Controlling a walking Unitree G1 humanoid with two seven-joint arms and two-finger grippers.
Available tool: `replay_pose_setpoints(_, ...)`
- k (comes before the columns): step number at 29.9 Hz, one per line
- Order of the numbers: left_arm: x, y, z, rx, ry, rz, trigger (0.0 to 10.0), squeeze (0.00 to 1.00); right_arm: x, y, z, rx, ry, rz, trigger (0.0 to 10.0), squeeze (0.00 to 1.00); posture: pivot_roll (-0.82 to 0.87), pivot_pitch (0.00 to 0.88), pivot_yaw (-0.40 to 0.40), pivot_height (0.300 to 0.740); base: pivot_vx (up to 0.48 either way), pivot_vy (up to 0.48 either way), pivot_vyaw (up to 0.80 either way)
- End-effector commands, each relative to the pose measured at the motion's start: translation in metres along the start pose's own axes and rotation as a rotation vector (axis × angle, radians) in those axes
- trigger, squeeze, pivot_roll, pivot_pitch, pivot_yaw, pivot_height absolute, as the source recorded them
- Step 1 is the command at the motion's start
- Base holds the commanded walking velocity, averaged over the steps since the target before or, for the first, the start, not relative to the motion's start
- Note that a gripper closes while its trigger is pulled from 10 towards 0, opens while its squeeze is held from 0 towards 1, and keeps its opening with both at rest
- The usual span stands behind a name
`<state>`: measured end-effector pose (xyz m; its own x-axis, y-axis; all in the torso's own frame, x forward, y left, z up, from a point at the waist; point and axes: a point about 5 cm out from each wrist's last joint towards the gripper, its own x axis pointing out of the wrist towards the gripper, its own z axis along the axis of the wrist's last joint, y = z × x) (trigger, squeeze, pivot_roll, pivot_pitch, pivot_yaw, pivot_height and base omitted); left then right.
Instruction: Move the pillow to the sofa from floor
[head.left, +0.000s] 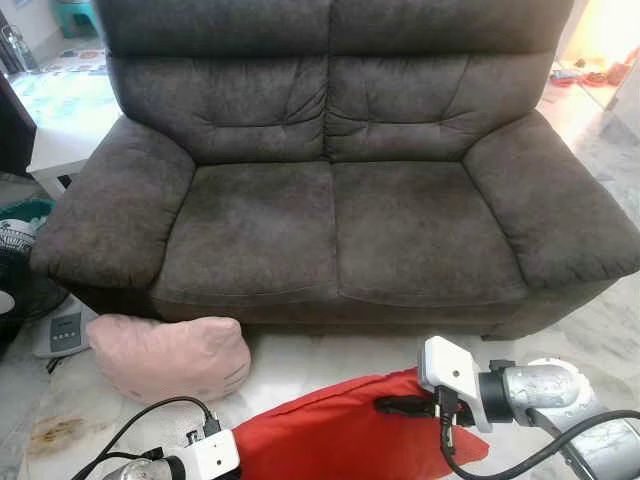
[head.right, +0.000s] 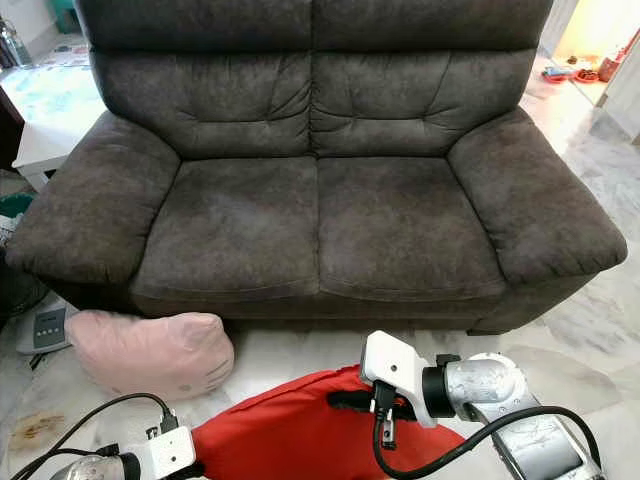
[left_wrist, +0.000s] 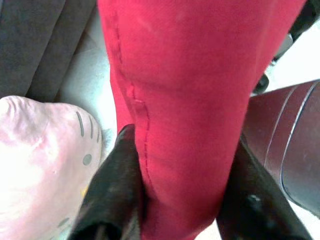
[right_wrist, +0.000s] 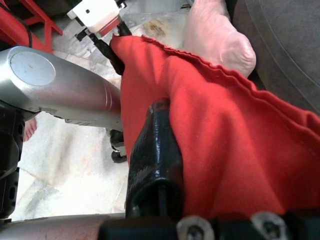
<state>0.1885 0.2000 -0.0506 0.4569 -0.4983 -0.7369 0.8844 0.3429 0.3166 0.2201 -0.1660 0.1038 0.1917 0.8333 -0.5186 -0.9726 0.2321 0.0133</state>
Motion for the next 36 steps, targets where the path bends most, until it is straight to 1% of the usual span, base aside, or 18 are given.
replay_pose_setpoints(1,-0.005,-0.005,-0.009,0.027,0.044,-0.029,0.0,0.00,-0.004,-0.003,0.021,-0.075,-0.076,-0.012,10.0,0.00,0.10,0.076,-0.020,0.740,0.000,0.000,0.00)
replay_pose_setpoints(7,-0.004,-0.006,-0.010,0.050,0.056,-0.040,0.0,0.00,-0.005,-0.004,0.019,-0.071,-0.073,-0.018,10.0,0.00,0.10,0.074,-0.019,0.740,0.000,0.000,0.00)
replay_pose_setpoints(12,-0.004,-0.006,-0.011,0.055,0.070,-0.025,0.0,0.00,-0.003,-0.004,0.017,-0.063,-0.073,-0.016,10.0,0.00,0.10,0.072,-0.020,0.740,0.000,0.000,0.00)
replay_pose_setpoints(16,-0.004,-0.003,-0.011,0.045,0.060,0.026,0.0,0.00,-0.002,-0.004,0.016,-0.060,-0.074,-0.018,10.0,0.00,0.10,0.070,-0.019,0.740,0.000,0.000,0.00)
replay_pose_setpoints(20,-0.003,0.007,-0.006,0.030,0.041,0.089,0.0,0.00,-0.002,-0.004,0.013,-0.052,-0.069,-0.021,10.0,0.00,0.10,0.068,-0.018,0.740,0.000,0.000,0.00)
replay_pose_setpoints(21,-0.004,0.015,-0.003,0.018,0.017,0.144,0.0,0.00,-0.001,-0.003,0.013,-0.051,-0.069,-0.021,10.0,0.00,0.10,0.066,-0.016,0.740,0.000,0.000,0.00)
replay_pose_setpoints(22,-0.004,0.015,-0.003,0.018,0.017,0.144,0.0,0.00,-0.001,-0.003,0.013,-0.051,-0.069,-0.021,10.0,0.00,0.10,0.066,-0.016,0.740,0.000,0.000,0.00)
replay_pose_setpoints(23,-0.005,0.031,0.004,-0.005,-0.019,0.242,0.0,0.00,-0.001,-0.003,0.013,-0.052,-0.073,-0.024,10.0,0.00,0.10,0.064,-0.016,0.740,0.000,0.000,0.00)
replay_pose_setpoints(25,-0.007,0.044,0.009,-0.031,-0.051,0.327,0.0,0.00,0.000,-0.004,0.013,-0.055,-0.076,-0.037,10.0,0.00,0.10,0.064,-0.016,0.740,0.000,0.000,0.00)
replay_pose_setpoints(27,-0.011,0.068,0.020,-0.074,-0.114,0.490,0.0,0.00,0.001,-0.008,0.013,-0.060,-0.085,-0.084,10.0,0.00,0.11,0.061,-0.017,0.740,0.000,0.000,0.00)
replay_pose_setpoints(28,-0.013,0.075,0.024,-0.090,-0.131,0.539,0.0,0.00,0.002,-0.010,0.013,-0.060,-0.089,-0.103,10.0,0.00,0.11,0.060,-0.017,0.740,0.000,0.000,0.00)
replay_pose_setpoints(29,-0.016,0.092,0.036,-0.148,-0.197,0.634,0.0,0.00,0.002,-0.014,0.012,-0.067,-0.099,-0.150,10.0,0.00,0.11,0.059,-0.018,0.740,0.000,0.000,0.00)
replay_pose_setpoints(30,-0.021,0.111,0.054,-0.217,-0.297,0.737,0.0,0.00,0.003,-0.019,0.010,-0.067,-0.117,-0.218,10.0,0.00,0.11,0.059,-0.018,0.740,0.000,0.000,0.00)
replay_pose_setpoints(31,-0.021,0.111,0.054,-0.217,-0.297,0.737,0.0,0.00,0.003,-0.019,0.010,-0.067,-0.117,-0.218,10.0,0.00,0.11,0.059,-0.018,0.740,0.000,0.000,0.00)
replay_pose_setpoints(32,-0.026,0.121,0.071,-0.232,-0.376,0.792,0.7,0.00,0.003,-0.026,0.008,-0.048,-0.137,-0.297,10.0,0.00,0.11,0.057,-0.017,0.740,0.000,0.000,0.00)
replay_pose_setpoints(33,-0.029,0.127,0.084,-0.244,-0.429,0.826,10.0,0.00,0.003,-0.033,0.005,-0.020,-0.145,-0.376,10.0,0.00,0.11,0.056,-0.016,0.740,0.000,0.000,0.00)
replay_pose_setpoints(35,-0.033,0.133,0.100,-0.268,-0.495,0.866,10.0,0.00,0.003,-0.042,0.002,0.007,-0.145,-0.490,10.0,0.00,0.10,0.057,-0.015,0.740,0.000,0.000,0.00)
replay_pose_setpoints(36,-0.035,0.136,0.117,-0.292,-0.562,0.897,10.0,0.00,0.005,-0.051,-0.005,0.059,-0.129,-0.621,10.0,0.00,0.10,0.057,-0.016,0.740,0.000,0.000,0.00)
